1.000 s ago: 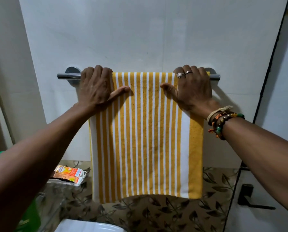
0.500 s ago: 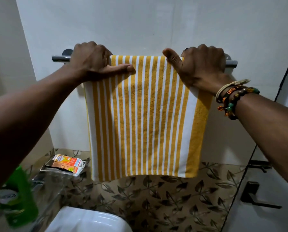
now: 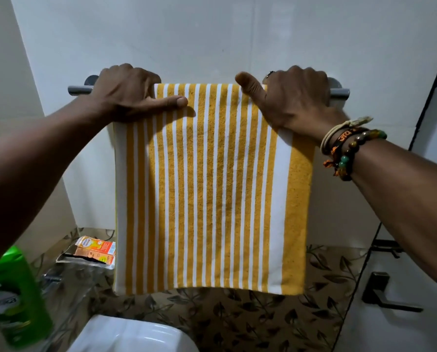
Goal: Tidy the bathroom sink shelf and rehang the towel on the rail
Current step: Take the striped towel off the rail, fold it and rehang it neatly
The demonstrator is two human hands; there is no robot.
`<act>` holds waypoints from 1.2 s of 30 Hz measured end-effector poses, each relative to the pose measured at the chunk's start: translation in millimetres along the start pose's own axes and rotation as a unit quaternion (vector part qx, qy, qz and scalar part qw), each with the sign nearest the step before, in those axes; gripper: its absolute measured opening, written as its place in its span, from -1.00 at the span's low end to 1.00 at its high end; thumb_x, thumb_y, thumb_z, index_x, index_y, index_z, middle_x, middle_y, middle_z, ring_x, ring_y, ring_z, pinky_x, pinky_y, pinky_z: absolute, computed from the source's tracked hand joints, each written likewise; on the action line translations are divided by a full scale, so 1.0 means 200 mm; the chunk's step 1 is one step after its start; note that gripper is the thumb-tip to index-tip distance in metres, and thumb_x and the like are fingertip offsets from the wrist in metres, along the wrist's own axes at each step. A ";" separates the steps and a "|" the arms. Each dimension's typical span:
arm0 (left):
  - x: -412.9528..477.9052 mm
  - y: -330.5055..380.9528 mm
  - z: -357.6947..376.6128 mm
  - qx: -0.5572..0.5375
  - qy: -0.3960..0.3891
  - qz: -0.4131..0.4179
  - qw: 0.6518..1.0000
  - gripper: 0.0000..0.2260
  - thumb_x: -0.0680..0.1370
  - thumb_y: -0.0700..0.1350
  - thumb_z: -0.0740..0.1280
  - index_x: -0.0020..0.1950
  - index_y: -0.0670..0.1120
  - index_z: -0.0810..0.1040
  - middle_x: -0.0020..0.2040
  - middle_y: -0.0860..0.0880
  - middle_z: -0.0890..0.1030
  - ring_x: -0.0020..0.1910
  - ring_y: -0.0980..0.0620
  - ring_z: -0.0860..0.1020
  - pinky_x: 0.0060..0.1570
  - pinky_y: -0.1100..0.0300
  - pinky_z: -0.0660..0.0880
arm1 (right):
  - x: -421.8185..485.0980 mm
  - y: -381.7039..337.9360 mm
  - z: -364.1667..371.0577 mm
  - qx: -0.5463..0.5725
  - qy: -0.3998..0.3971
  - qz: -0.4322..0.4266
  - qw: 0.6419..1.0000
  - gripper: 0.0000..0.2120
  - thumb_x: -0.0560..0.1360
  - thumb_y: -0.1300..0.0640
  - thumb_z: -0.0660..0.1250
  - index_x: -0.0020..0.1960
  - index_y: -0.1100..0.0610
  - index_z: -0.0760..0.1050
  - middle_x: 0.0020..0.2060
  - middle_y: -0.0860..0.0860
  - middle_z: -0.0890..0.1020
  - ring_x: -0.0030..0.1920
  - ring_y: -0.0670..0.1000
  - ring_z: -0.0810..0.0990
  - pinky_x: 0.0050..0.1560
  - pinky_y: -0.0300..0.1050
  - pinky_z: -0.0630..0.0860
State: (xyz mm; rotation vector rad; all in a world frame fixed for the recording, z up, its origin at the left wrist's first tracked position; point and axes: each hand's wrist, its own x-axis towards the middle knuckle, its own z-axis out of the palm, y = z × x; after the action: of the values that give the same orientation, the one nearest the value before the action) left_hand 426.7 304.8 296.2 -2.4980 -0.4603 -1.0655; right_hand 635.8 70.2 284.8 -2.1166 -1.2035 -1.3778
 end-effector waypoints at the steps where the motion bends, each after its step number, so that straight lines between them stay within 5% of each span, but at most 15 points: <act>1: -0.01 0.01 0.00 0.006 0.008 -0.010 1.000 -0.23 0.32 0.58 -0.01 -0.20 -0.13 0.46 -0.41 -0.06 0.47 -0.44 -0.04 0.41 -0.39 0.26 0.20 | -0.01 0.00 0.00 0.001 0.000 -0.004 1.000 -0.22 0.47 -0.53 -0.24 -0.38 0.11 0.32 -0.50 0.07 0.41 -0.47 0.08 0.36 -0.29 -0.06 0.28; 4: -0.04 0.04 -0.01 -0.018 0.023 -0.040 0.999 -0.25 0.35 0.57 0.03 0.09 -0.07 0.45 -0.21 -0.06 0.54 -0.26 -0.07 0.47 -0.27 0.15 0.28 | -0.05 0.00 -0.02 0.016 0.018 -0.018 1.000 -0.22 0.50 -0.50 -0.13 0.12 0.14 0.47 -0.13 0.14 0.61 -0.15 0.19 0.57 -0.05 0.06 0.37; 6: -0.09 0.05 0.01 -0.055 0.101 -0.044 0.992 -0.25 0.37 0.53 0.16 0.21 -0.09 0.40 0.07 -0.16 0.53 -0.02 -0.15 0.50 -0.09 0.02 0.37 | -0.11 0.00 -0.01 0.026 0.088 -0.031 0.995 -0.25 0.53 -0.44 0.02 0.37 0.15 0.41 0.23 0.18 0.54 0.19 0.21 0.52 0.20 0.12 0.31; 9: -0.25 0.11 0.11 -0.099 0.268 -0.125 0.950 -0.21 0.40 0.41 0.34 0.39 -0.13 0.33 0.38 -0.19 0.35 0.38 -0.15 0.31 0.35 -0.03 0.24 | -0.32 -0.03 0.04 0.104 0.224 0.028 0.969 -0.33 0.51 -0.27 0.31 0.40 0.19 0.41 0.42 0.23 0.38 0.42 0.18 0.30 0.36 0.07 0.21; 11: -0.37 0.16 0.21 -0.164 0.294 -0.203 0.919 -0.14 0.39 0.36 0.40 0.46 -0.17 0.23 0.44 -0.21 0.25 0.45 -0.17 0.23 0.42 -0.06 0.20 | -0.50 -0.05 0.10 0.168 0.215 0.103 0.957 -0.29 0.48 -0.18 0.40 0.45 0.23 0.33 0.47 0.26 0.28 0.48 0.17 0.20 0.41 0.04 0.19; 16: -0.63 0.20 0.39 -0.397 0.201 -0.286 0.848 -0.15 0.35 0.23 0.51 0.45 -0.09 0.18 0.38 -0.08 0.31 0.34 -0.05 0.42 0.27 -0.07 0.47 | -0.83 -0.05 0.19 0.415 0.014 0.268 0.869 -0.26 0.48 -0.05 0.46 0.49 0.21 0.22 0.38 0.14 0.39 0.37 0.08 0.39 0.37 0.10 0.42; 18: -0.70 0.20 0.43 -0.468 0.128 -0.314 0.816 -0.34 0.34 0.25 0.50 0.31 0.01 0.36 0.18 0.15 0.54 0.11 0.20 0.59 0.10 0.10 0.58 | -0.89 -0.04 0.21 0.485 -0.052 0.305 0.818 -0.46 0.47 -0.13 0.46 0.36 0.02 0.38 0.21 -0.03 0.57 0.22 -0.08 0.57 0.15 -0.17 0.58; 20: -0.76 0.21 0.47 -0.494 0.095 -0.323 0.801 -0.48 0.32 0.28 0.47 0.19 0.10 0.47 0.00 0.27 0.61 -0.05 0.33 0.61 -0.11 0.33 0.58 | -0.95 -0.03 0.21 0.507 -0.052 0.304 0.805 -0.68 0.43 -0.13 0.50 0.08 -0.14 0.45 -0.02 -0.23 0.61 -0.03 -0.33 0.62 -0.16 -0.48 0.53; 27: -0.97 0.25 0.56 -0.581 0.025 -0.388 0.715 -0.35 0.19 0.38 0.50 0.14 0.05 0.53 -0.03 0.11 0.69 -0.10 0.06 0.69 -0.16 0.19 0.60 | -1.12 0.00 0.23 0.576 -0.137 0.275 0.757 -0.59 0.33 -0.24 0.50 0.06 -0.03 0.63 -0.07 -0.20 0.73 -0.07 -0.21 0.69 -0.15 -0.41 0.57; 33: -1.13 0.28 0.66 -0.645 0.001 -0.467 0.604 -0.28 0.10 0.27 0.61 0.14 -0.01 0.53 0.00 -0.02 0.71 -0.06 -0.08 0.70 -0.06 -0.03 0.62 | -1.25 0.06 0.27 0.576 -0.244 0.315 0.714 -0.52 0.25 -0.27 0.55 0.02 0.02 0.68 0.00 -0.02 0.74 -0.03 -0.01 0.73 -0.07 -0.13 0.67; 36: -1.18 0.32 0.67 -0.641 0.006 -0.470 0.606 -0.30 0.05 0.23 0.64 0.09 0.01 0.55 -0.06 0.05 0.72 -0.13 0.00 0.70 -0.21 0.11 0.62 | -1.33 0.06 0.28 0.573 -0.264 0.330 0.702 -0.39 0.12 -0.36 0.58 0.00 0.02 0.68 -0.01 -0.06 0.74 -0.05 -0.09 0.73 -0.15 -0.28 0.63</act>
State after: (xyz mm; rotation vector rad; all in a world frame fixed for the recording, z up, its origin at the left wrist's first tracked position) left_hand 381.1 278.0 21.7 -3.3919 -1.5905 -2.5088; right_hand 633.4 -23.6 29.1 -1.6106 -0.8704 0.3601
